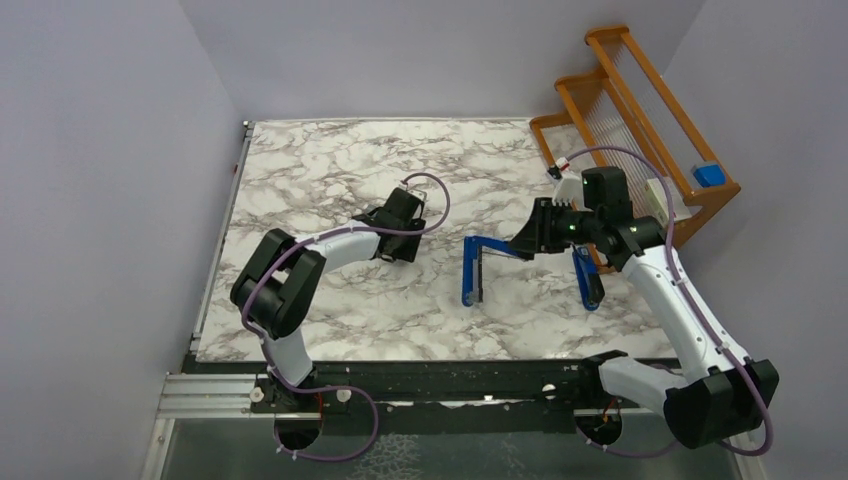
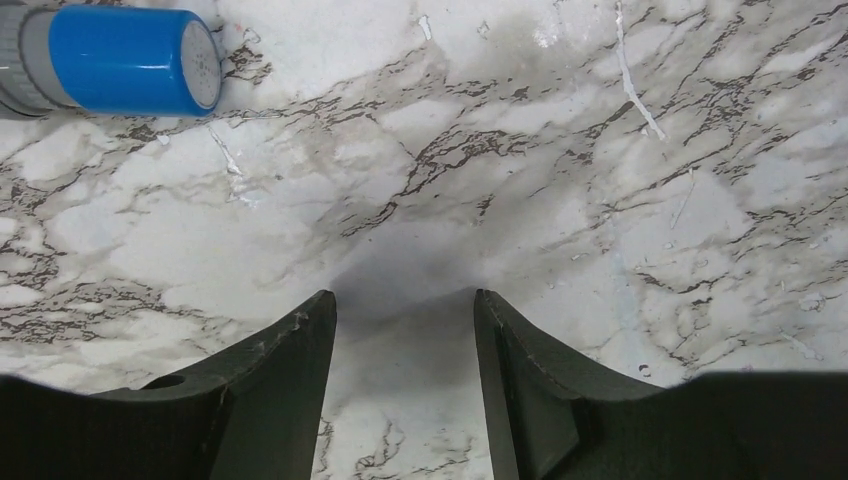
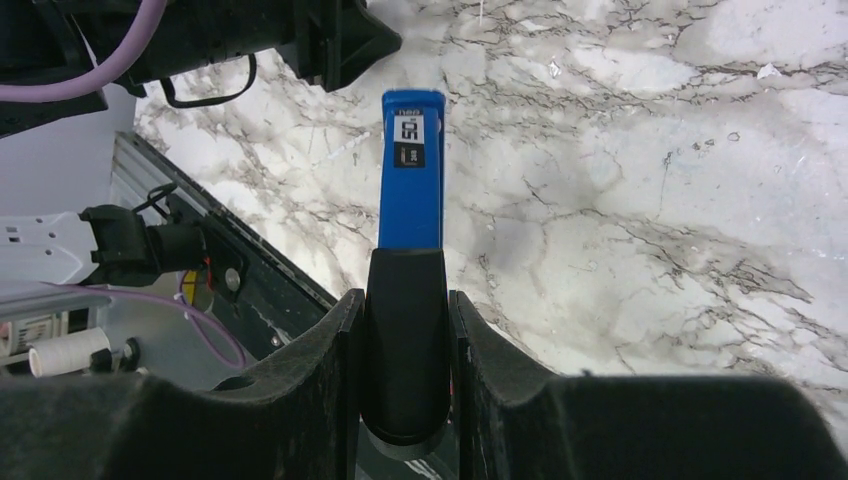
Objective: Load the staples into the stapler
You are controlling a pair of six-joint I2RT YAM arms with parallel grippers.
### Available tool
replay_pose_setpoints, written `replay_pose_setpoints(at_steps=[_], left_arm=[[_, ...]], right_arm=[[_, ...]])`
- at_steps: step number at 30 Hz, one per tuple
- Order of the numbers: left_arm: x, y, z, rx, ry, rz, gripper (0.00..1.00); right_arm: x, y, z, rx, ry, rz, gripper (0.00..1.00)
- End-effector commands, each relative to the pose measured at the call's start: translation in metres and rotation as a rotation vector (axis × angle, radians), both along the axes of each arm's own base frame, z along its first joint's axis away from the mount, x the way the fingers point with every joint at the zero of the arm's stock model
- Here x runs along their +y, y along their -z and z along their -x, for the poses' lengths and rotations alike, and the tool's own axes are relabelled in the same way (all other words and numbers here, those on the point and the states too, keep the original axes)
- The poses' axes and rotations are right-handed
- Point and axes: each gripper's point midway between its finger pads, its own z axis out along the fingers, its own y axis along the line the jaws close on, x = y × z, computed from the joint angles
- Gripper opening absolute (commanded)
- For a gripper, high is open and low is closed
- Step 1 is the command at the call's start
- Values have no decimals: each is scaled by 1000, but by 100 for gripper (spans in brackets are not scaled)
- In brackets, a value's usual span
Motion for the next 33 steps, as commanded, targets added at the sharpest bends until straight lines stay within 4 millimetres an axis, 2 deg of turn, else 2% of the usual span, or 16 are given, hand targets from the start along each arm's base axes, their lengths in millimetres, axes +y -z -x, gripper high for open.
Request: replay_pose_setpoints(at_steps=[1, 2, 5, 14, 18, 22, 24, 26, 30, 33], left_arm=[[19, 0, 9, -1, -33, -65, 57], [19, -4, 7, -19, -29, -58, 59], [12, -39, 1, -119, -10, 13, 64], [-39, -153, -4, -400, 269, 294, 64], [-80, -192, 27, -453, 587, 468, 64], [-106, -220, 70, -486, 908, 616, 61], [-111, -230, 90, -520, 1058, 655, 59], [-112, -240, 101, -572, 1157, 665, 58], [-114, -260, 109, -650, 1260, 668, 56], [-120, -262, 112, -632, 1303, 684, 54]], right_arm=[[-2, -25, -2, -75, 2, -5, 1], [-3, -26, -3, -79, 6, -2, 1], [-3, -28, -4, -85, 3, -1, 1], [-3, -36, -11, -185, -38, 21, 1], [5, -42, -14, -247, -88, -14, 1], [15, -50, -15, -348, -154, -64, 1], [21, -54, -15, -415, -188, -72, 1], [26, -56, -13, -472, -228, -63, 1], [44, -56, -4, -552, -339, -52, 1], [61, -55, 4, -592, -426, -46, 1]])
